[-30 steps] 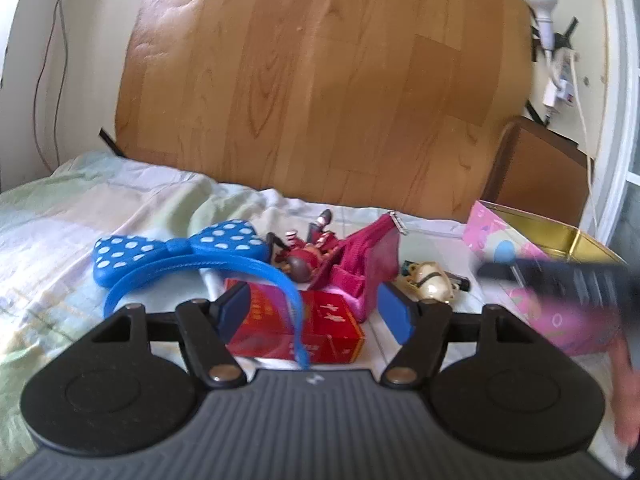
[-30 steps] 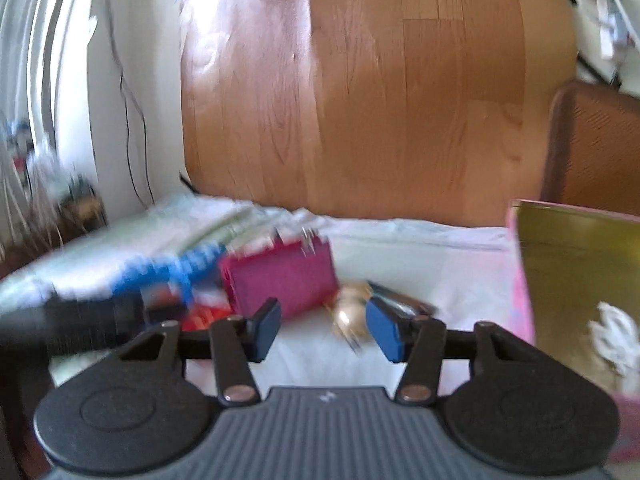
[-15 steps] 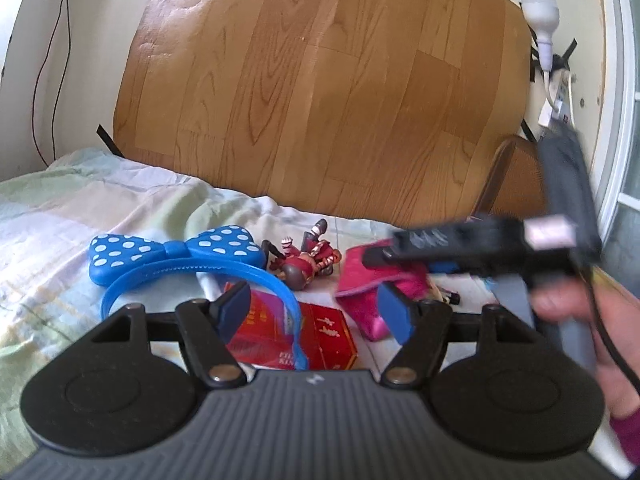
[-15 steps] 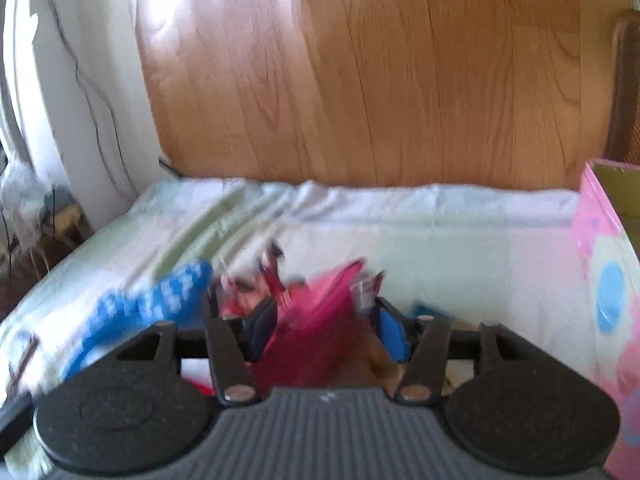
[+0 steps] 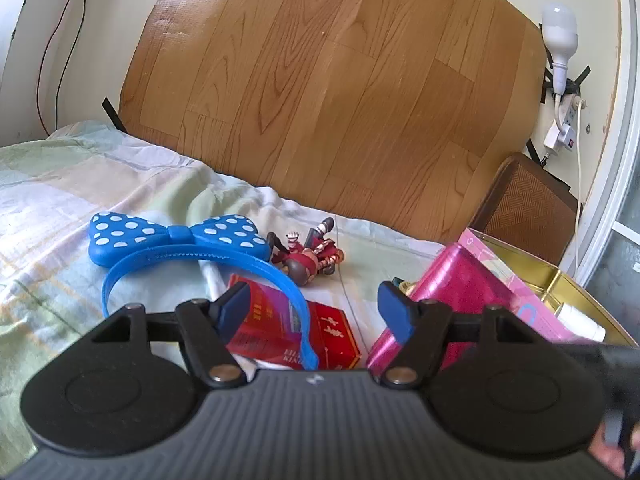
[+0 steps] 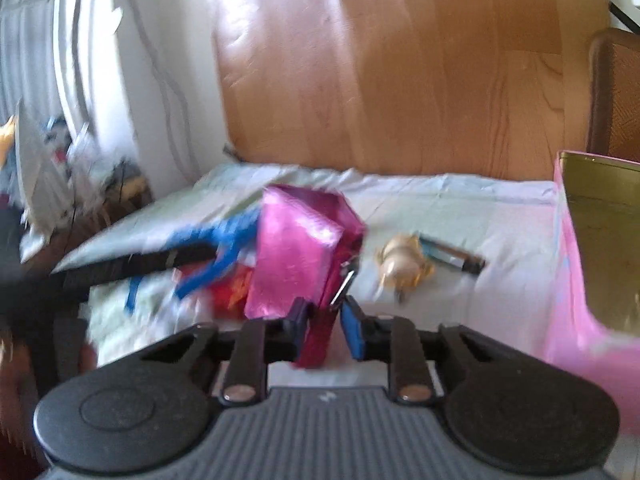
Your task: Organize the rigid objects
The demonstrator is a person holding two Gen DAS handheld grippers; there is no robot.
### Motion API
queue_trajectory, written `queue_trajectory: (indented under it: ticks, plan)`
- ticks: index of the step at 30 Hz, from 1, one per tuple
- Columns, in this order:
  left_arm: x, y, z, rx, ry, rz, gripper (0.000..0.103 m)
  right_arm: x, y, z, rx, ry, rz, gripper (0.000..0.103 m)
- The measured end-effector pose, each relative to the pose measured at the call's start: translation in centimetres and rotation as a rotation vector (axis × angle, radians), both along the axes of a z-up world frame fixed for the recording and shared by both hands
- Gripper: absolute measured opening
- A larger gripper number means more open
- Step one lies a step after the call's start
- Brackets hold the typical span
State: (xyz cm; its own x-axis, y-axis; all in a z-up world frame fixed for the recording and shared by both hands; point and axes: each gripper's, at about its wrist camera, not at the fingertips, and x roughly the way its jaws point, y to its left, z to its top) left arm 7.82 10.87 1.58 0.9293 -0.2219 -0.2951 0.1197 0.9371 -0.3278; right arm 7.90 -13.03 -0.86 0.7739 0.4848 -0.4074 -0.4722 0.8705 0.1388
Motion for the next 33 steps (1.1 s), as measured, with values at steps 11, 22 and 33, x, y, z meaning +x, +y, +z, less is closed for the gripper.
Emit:
queue_trajectory:
  ticks: [11,22,33]
  plan:
    - [0.1,0.1,-0.1,-0.002,0.006,0.002,0.072,-2.4,-1.0,-2.6,-0.050,0.036,0.004,0.011]
    - [0.1,0.2,-0.1,-0.008,0.012,0.006,0.072,-2.6,-0.9,-2.5,-0.054,0.017,0.010,0.016]
    - [0.2,0.4,-0.2,-0.031,0.018,0.000,0.072,-3.7,-1.4,1.6,-0.015,-0.138,-0.004,0.032]
